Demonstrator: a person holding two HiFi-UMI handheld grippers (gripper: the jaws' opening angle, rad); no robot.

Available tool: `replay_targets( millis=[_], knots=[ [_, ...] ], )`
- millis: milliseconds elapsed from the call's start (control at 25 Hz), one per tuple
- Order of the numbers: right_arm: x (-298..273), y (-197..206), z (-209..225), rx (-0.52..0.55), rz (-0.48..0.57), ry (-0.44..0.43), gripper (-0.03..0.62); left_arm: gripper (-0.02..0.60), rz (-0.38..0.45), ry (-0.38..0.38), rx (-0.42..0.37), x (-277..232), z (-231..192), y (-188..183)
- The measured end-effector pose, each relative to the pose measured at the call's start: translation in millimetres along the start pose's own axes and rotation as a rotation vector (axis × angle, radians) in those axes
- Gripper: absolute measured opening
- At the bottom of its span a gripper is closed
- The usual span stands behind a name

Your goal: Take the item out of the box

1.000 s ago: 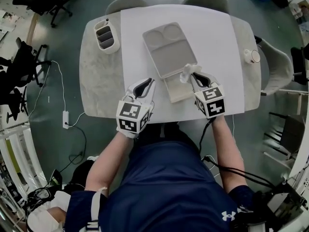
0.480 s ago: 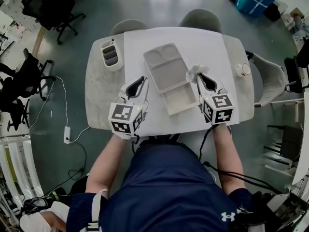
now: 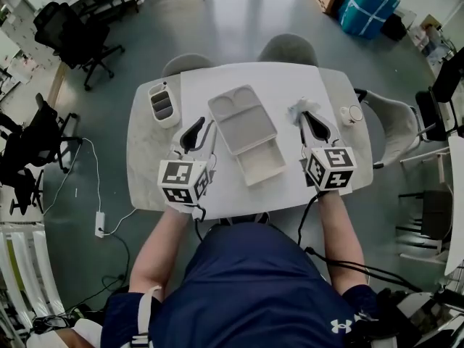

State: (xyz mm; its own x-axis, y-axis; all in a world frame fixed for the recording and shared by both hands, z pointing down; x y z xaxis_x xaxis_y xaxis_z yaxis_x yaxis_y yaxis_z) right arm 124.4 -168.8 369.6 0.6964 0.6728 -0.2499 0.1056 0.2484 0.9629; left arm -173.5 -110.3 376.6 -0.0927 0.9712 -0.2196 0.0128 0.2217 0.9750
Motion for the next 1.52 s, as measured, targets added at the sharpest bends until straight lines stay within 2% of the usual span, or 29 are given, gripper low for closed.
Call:
replay_targets(
  millis=[360, 600, 920, 1200, 1520],
  knots=[
    [19, 23, 38, -0.055, -0.018, 0.086, 0.021, 0.11, -0.011, 0.005, -0.004, -3, 12, 2],
    [25, 63, 68, -0.11, -0.074, 0.134, 0.021, 0.11, -0.082, -0.004, -0.011, -12, 21, 24],
    [8, 140, 122, -0.191, -0.261, 0.176, 0.025, 0.11, -0.23, -0.056, -0.032, -27, 24, 63],
    [-5, 223, 138, -0.273, -0.414, 0.184, 0.025, 0.11, -0.366, -0.085, -0.026, -14, 26, 103],
    [-27, 264, 157, -0.265, -0.55, 0.183, 0.027, 0.11, -0.428, -0.142, -0.004, -8, 17, 124]
  ],
)
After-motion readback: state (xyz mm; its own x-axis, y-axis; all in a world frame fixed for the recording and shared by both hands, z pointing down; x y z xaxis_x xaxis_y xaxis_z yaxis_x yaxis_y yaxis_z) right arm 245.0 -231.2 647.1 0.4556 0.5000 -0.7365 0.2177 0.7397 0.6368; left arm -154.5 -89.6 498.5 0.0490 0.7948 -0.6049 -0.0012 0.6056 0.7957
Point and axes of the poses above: the fingertips, and each gripper's own axes: x backward along the fingers, z to its right, y out of its underside, the point moved 8 cm from there along x, backward along the fingers, and after that the axes turned 14 degrees about -y, right-handed, at the moved point
